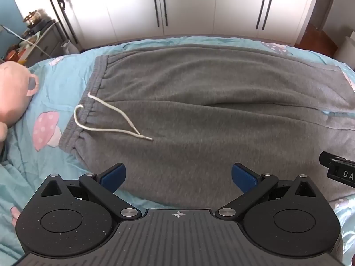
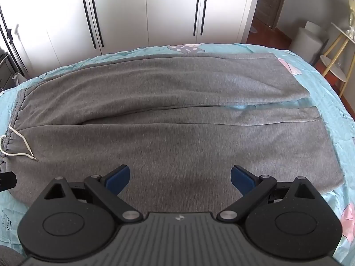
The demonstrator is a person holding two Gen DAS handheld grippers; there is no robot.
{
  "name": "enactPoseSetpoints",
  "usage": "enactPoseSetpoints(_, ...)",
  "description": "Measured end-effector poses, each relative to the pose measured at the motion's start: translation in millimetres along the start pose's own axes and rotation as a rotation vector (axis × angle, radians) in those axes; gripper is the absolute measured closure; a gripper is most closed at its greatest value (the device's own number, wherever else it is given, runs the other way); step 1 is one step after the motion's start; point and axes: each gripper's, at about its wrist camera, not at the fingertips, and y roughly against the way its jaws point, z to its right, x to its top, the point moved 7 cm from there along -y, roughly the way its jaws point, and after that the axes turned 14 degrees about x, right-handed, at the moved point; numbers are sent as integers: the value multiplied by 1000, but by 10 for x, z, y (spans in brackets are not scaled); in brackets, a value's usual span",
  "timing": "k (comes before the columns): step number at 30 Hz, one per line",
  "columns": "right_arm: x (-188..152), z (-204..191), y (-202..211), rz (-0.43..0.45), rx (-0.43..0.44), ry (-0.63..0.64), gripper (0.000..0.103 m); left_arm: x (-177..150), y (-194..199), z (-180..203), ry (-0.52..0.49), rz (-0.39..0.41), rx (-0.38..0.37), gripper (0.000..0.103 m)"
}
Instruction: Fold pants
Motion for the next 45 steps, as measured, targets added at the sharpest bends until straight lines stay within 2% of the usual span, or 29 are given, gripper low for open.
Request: enactPoseSetpoints(45, 7, 58, -20, -8, -1, -19, 5, 2, -21, 39, 1, -24, -10, 0)
